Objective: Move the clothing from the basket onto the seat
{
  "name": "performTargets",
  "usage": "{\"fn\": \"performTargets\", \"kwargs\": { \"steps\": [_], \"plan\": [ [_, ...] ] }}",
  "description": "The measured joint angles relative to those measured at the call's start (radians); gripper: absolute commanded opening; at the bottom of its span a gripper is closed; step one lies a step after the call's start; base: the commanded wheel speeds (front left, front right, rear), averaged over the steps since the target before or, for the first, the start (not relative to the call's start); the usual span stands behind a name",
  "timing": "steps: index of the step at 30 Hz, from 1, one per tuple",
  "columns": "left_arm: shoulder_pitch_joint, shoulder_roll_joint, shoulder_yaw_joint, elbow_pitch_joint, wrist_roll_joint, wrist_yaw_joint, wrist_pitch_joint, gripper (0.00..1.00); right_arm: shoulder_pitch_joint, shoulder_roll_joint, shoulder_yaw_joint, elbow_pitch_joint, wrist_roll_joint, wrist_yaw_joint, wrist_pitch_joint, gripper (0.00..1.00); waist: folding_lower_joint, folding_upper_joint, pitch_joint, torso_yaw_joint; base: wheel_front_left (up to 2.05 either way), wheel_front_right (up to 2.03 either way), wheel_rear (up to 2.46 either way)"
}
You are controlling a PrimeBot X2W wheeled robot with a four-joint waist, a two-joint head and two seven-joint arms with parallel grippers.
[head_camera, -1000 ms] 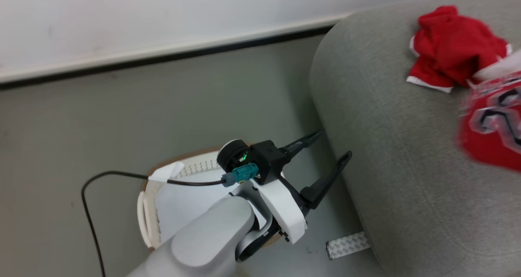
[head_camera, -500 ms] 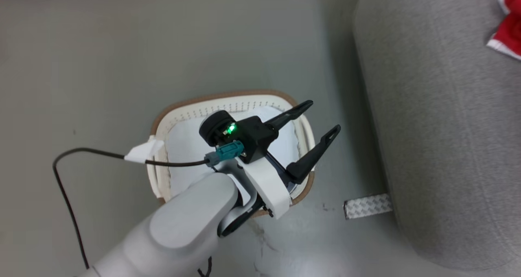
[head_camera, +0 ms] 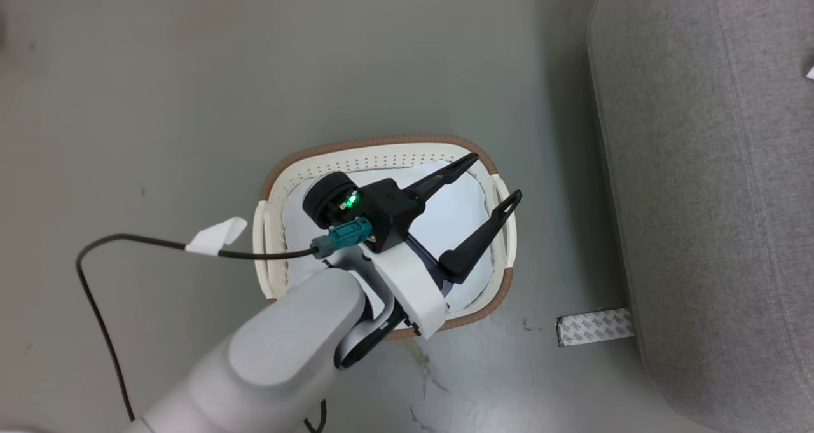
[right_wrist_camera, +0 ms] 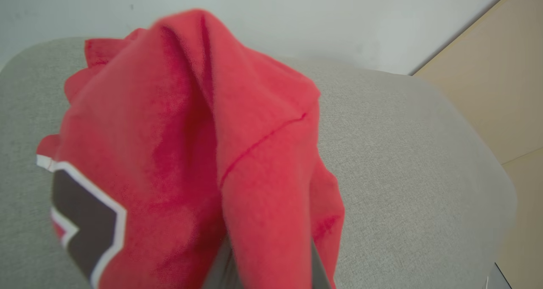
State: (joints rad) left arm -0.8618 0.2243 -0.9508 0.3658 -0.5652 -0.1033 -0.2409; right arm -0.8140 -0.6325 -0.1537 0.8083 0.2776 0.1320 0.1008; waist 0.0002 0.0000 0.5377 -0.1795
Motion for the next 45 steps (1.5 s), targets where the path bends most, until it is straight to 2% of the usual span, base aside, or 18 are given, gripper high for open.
{"fn": "performTargets", "kwargs": {
  "steps": [1,2,3,10,16,22,28,33,39,45],
  "plan": [
    [0.001,0.000,0.001,0.003,-0.001,0.000,-0.003,1.00,0.001,0.000,0.006,0.002,0.003,0.000,0.005,0.36,0.0000,0.0000,-0.005,-0.001,0.00,0.00,0.00],
    [0.003,0.000,0.001,0.006,-0.002,0.002,-0.003,1.00,0.004,0.000,0.013,0.005,0.008,0.000,0.016,0.56,0.0000,0.0000,-0.011,-0.002,0.00,0.00,0.00],
    [0.005,0.000,0.001,0.009,-0.005,0.002,-0.006,1.00,0.008,-0.001,0.019,0.008,0.014,0.000,0.026,1.00,0.0000,0.0000,-0.018,-0.004,0.00,0.00,0.00],
    [0.047,-0.015,0.003,0.044,-0.023,0.002,-0.013,1.00,0.052,-0.013,0.117,-0.001,0.083,0.000,0.143,1.00,-0.0001,0.0000,-0.100,-0.019,0.00,0.00,0.00],
    [0.103,-0.025,0.037,0.068,-0.051,0.009,-0.017,1.00,0.106,-0.093,0.224,-0.101,0.157,0.000,0.197,1.00,-0.0003,0.0000,-0.210,-0.034,0.00,0.00,0.00],
    [0.170,-0.029,0.117,0.063,-0.072,0.035,-0.023,1.00,0.154,-0.171,0.284,-0.241,0.235,0.000,0.170,1.00,-0.0005,0.0001,-0.334,-0.040,0.00,0.00,0.00],
    [0.250,-0.025,0.227,0.031,-0.072,0.062,-0.023,1.00,0.206,-0.173,0.318,-0.359,0.322,0.000,0.103,1.00,-0.0006,0.0001,-0.450,-0.029,0.00,0.00,0.00],
    [0.316,-0.019,0.323,0.009,-0.065,0.081,-0.023,1.00,0.282,-0.107,0.305,-0.430,0.338,0.000,0.035,1.00,-0.0007,0.0000,-0.523,0.006,0.00,0.00,0.00],
    [0.405,0.020,0.412,0.003,-0.044,0.105,-0.023,1.00,0.401,0.016,0.258,-0.534,0.272,0.000,-0.050,1.00,-0.0005,0.0000,-0.572,0.063,0.00,0.00,0.00],
    [0.516,0.049,0.544,-0.035,-0.040,0.126,-0.023,1.00,0.537,0.181,0.204,-0.636,0.176,0.000,-0.155,1.00,-0.0004,0.0000,-0.599,0.097,0.00,0.00,0.00]
  ]
}}
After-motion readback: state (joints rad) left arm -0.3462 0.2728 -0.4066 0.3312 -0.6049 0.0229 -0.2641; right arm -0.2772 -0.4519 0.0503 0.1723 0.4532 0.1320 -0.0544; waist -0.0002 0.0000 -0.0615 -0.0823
